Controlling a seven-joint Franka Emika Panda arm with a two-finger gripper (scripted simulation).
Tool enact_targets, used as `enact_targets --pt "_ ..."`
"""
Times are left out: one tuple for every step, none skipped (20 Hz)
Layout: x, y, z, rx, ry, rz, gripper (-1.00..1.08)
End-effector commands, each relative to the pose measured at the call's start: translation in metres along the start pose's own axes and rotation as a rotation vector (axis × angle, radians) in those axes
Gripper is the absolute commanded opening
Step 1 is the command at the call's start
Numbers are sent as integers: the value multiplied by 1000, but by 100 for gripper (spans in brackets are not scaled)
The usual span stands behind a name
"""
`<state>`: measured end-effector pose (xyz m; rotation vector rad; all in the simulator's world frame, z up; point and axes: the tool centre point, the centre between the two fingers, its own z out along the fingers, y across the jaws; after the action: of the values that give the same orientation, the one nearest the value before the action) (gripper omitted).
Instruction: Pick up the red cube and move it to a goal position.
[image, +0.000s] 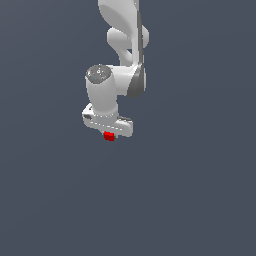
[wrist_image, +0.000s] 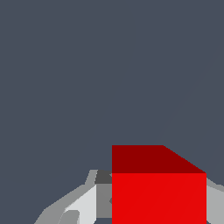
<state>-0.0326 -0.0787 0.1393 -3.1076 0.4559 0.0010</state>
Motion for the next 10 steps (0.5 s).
enact_targets --pt "-12 4 -13 0 0 0 -100" --pt "-16 5 -17 0 0 0 -100" --pt "-20 6 -21 0 0 0 -100" --pt "-23 8 -25 0 0 0 -100" --pt "-26 9 -29 0 0 0 -100" --pt "-29 10 -32 0 0 0 -100" --pt "-32 10 -35 0 0 0 -100" --pt "-34 11 -38 0 0 0 -100" --pt "-36 12 -40 0 0 0 -100" --pt "-38 12 -42 0 0 0 -100"
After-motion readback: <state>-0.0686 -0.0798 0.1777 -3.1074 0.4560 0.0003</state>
